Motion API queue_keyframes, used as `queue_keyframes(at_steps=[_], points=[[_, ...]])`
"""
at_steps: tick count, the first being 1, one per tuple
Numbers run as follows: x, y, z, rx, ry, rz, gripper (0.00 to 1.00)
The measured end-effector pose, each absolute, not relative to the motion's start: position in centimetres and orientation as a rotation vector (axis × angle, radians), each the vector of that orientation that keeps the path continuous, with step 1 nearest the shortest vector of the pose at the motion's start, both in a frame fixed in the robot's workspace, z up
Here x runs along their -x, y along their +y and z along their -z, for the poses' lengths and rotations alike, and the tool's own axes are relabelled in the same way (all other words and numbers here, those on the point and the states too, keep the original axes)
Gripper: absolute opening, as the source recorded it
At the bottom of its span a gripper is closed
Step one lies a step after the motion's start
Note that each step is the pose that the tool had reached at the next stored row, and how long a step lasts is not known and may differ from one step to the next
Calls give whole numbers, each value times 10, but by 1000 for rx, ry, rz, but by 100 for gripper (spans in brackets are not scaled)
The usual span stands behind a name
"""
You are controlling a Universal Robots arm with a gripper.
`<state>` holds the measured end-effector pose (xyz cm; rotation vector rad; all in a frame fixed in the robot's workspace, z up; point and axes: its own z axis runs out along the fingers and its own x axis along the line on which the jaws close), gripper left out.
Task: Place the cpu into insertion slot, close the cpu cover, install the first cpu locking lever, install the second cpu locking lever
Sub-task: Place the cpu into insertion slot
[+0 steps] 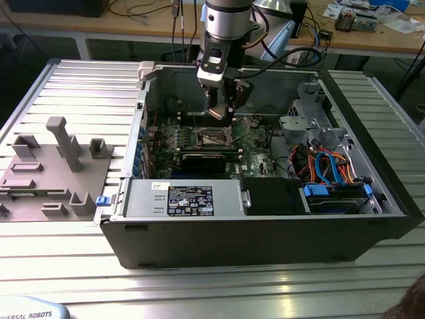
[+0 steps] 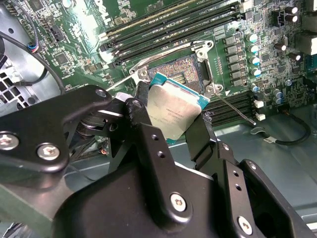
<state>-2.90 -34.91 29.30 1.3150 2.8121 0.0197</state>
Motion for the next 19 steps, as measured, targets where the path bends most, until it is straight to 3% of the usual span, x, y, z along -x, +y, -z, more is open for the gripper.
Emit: queue_keyframes(at_steps=[19], points=[[29, -349, -292, -1343, 2799, -19, 54]])
